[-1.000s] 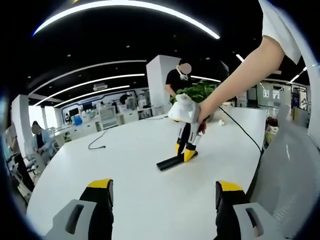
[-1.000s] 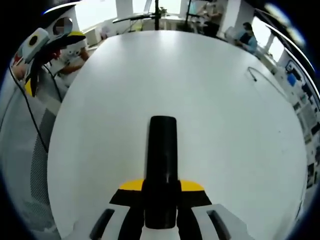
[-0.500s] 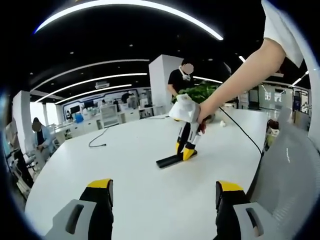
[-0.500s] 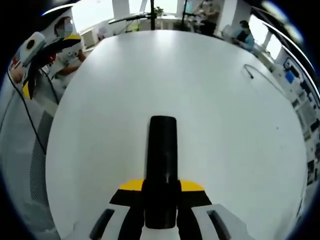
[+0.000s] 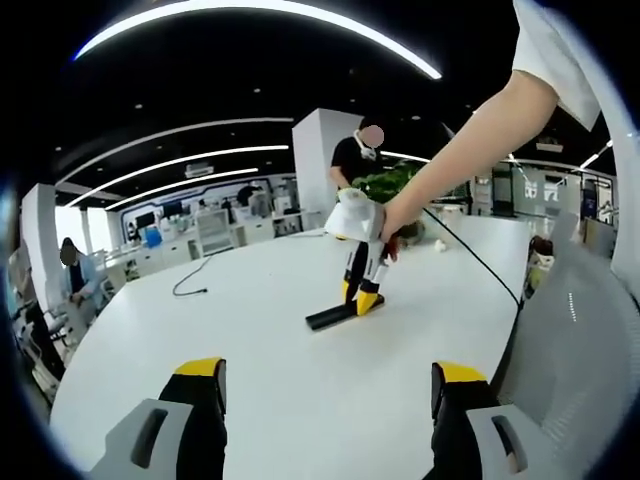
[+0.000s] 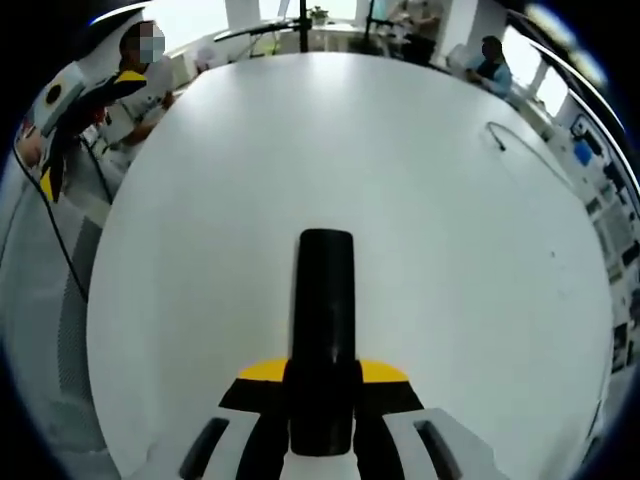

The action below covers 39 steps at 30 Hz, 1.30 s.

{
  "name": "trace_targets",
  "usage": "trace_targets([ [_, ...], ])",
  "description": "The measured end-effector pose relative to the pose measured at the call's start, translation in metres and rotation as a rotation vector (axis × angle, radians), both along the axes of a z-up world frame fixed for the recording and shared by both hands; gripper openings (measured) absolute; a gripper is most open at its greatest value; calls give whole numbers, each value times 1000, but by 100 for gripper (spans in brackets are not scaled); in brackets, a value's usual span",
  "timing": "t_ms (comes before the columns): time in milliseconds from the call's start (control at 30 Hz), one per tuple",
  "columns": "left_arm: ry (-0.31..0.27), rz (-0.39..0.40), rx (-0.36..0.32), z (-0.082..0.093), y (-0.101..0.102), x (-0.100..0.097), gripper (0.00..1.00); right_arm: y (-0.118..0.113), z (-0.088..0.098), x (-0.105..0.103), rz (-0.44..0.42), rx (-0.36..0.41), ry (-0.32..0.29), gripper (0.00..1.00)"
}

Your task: Press the specified remote control buttons in sequence, fully releasing each button before pressing the next.

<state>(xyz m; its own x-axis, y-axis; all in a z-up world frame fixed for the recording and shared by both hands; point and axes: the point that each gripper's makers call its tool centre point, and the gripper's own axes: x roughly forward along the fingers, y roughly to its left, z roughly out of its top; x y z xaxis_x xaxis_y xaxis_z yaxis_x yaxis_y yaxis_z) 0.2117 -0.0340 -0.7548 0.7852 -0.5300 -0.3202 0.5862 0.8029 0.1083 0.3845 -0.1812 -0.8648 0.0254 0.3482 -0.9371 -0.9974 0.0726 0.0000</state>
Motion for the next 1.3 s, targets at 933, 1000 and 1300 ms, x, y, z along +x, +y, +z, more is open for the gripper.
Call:
trace_targets([
  [933,-2,13,-19,2,1,1,87,-7,2,15,-9,-59,9,21],
  [1000,-4,12,-19,2,1,1,87,-7,2,15,-11,-65,9,21],
  [1300,-3,13,-18,2,0,1,87,-9,2,16,-26,-81,16,21],
])
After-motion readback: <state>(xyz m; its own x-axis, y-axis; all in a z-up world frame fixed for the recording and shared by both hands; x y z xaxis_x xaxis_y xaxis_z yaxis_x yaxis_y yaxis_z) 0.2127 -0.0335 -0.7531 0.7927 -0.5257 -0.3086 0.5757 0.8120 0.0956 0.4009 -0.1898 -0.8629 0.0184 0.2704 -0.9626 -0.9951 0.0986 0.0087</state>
